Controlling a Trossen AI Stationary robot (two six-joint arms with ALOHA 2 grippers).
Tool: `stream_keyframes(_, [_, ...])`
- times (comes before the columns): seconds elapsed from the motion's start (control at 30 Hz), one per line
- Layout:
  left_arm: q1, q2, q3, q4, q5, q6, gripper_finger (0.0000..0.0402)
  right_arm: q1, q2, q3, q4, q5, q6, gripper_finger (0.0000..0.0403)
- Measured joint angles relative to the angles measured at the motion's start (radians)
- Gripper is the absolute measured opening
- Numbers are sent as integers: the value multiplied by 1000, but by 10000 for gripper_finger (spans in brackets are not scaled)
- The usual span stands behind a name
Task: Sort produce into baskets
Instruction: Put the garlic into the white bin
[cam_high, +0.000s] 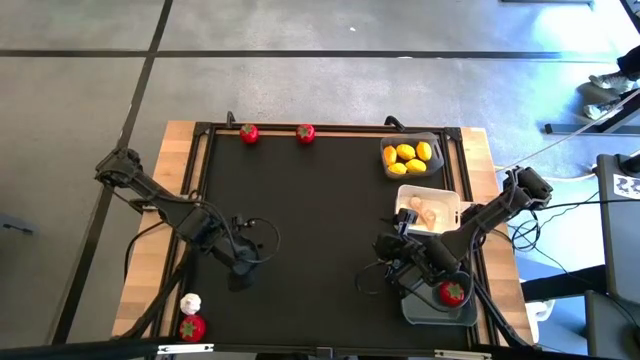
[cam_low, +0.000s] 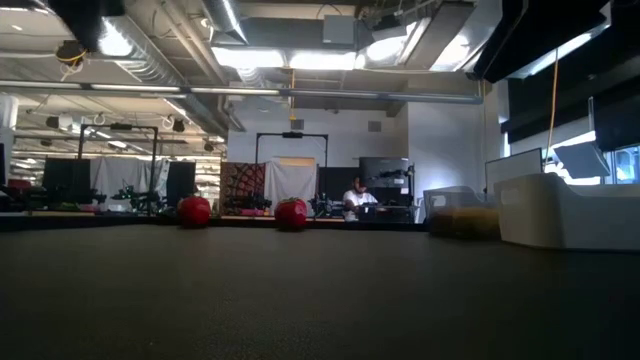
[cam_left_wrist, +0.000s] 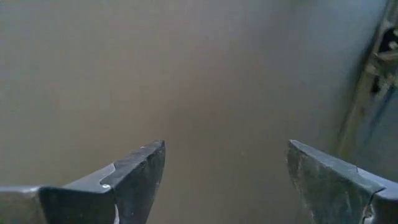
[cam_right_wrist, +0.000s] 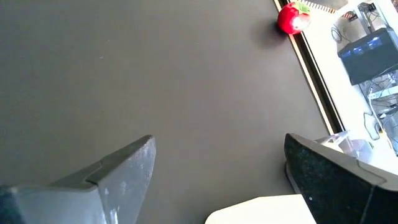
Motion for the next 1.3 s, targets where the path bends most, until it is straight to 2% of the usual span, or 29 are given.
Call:
stream_keyframes(0.53, [-230, 70, 0, -138, 51, -389, 318, 0, 0, 0, 4, 5, -25, 353])
stream_keyframes(0.77, [-289, 122, 0, -150, 180, -509, 303, 0, 0, 0, 4, 8, -27, 353])
stream_keyframes(1.0, [-318, 193, 0, -149, 323, -511, 294, 0, 0, 0, 4, 8, -53, 353])
stream_keyframes(1.13, [-324, 245, 0, -166, 380, -463, 294, 0, 0, 0, 4, 8, -63, 353])
stream_keyframes(1.3, [-327, 314, 0, -178, 498, -380, 294, 0, 0, 0, 6, 22, -79, 353])
